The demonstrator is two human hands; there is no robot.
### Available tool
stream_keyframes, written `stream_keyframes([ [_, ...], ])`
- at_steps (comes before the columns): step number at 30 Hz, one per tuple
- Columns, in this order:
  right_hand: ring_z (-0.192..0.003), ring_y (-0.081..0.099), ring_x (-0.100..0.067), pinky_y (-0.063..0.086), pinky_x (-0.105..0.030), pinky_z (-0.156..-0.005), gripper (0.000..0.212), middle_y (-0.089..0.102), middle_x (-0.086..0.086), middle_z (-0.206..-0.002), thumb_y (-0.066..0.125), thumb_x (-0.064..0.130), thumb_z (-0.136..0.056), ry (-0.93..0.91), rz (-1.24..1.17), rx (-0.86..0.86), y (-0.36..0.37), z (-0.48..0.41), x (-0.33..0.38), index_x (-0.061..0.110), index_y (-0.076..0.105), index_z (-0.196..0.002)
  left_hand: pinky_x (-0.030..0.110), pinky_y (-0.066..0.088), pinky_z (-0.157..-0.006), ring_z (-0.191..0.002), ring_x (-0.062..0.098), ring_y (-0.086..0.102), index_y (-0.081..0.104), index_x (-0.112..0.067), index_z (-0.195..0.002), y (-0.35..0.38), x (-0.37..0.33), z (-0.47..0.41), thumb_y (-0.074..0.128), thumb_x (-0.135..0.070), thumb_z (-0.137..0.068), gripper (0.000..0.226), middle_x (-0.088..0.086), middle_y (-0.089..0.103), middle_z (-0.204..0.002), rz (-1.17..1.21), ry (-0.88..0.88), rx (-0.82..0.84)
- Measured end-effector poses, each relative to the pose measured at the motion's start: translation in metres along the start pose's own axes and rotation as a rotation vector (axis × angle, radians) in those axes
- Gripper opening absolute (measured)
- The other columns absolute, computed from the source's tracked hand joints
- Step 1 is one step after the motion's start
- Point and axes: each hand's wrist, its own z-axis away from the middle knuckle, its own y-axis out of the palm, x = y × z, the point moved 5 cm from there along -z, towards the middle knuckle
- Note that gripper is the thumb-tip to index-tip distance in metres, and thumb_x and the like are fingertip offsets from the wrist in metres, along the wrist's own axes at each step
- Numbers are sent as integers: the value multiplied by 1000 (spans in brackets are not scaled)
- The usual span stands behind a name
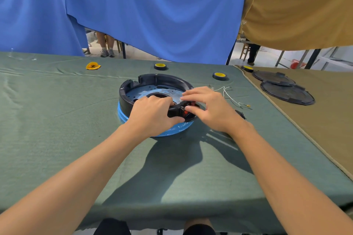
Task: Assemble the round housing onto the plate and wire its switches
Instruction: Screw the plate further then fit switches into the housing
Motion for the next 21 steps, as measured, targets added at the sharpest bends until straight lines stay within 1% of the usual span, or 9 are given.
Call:
stream_keyframes([
  [1,-123,51,-13,35,-23,-107,28,65,2,-126,65,15,-92,25,-31,73,4,-2,-3,15,69,-120,33,36,-65,-84,24,63,62,-25,-96,1,-1,-1,54,-72,-82,50,-6,65,-84,-6,-1,-8],
  [3,-124,51,-10,33,-17,-105,29,63,2,-130,62,17,-94,81,-107,160,9,-4,-9,16,68,-123,33,36,-65,-83,23,63,62,-26,-94,2,-1,-2,54,-73,-81,49,-8,62,-81,-4,-1,-18],
  [6,-119,52,-10,34,-16,-102,27,63,3,-125,62,18,-95,96,-127,192,10,-6,-13,17,69,-120,32,33,-68,-81,21,61,62,-27,-94,3,0,-2,52,-72,-82,48,-10,59,-78,-3,21,-20],
  [10,-111,54,-16,38,-25,-100,21,68,0,-114,65,16,-92,78,-128,89,15,-6,-11,14,74,-111,31,31,-70,-76,19,59,63,-26,-93,1,2,-2,50,-71,-84,48,-11,62,-77,7,51,-44],
  [12,-104,55,-16,38,-21,-94,17,69,4,-105,67,15,-91,46,-115,26,17,-5,-9,14,76,-105,31,30,-71,-69,17,51,62,-27,-85,0,3,-3,52,-70,-85,44,-13,56,-69,28,58,-47],
  [14,-98,56,-15,36,-18,-88,15,69,7,-98,68,16,-89,6,-103,-26,18,-5,-7,13,78,-100,31,27,-71,-65,16,45,52,-31,-73,-2,5,-2,57,-67,-83,38,-15,44,-58,67,52,-43],
  [16,-92,56,-15,38,-23,-86,14,72,4,-98,68,18,-89,-24,-77,-62,19,-4,-5,14,78,-98,31,25,-73,-62,16,43,45,-32,-68,-3,7,0,62,-65,-81,39,-17,38,-54,88,33,-33],
  [19,-89,52,-11,43,-37,-87,16,73,5,-100,66,23,-90,-31,-27,-75,22,-4,-5,18,78,-100,32,25,-75,-61,15,43,46,-30,-67,-3,8,1,61,-65,-81,40,-15,40,-53,75,11,-22],
  [21,-90,52,-12,45,-43,-87,18,72,6,-101,65,26,-91,-23,-27,-74,23,-3,-5,20,77,-102,33,27,-73,-62,17,45,48,-29,-67,-3,7,0,60,-63,-83,39,-14,42,-54,74,10,0],
])
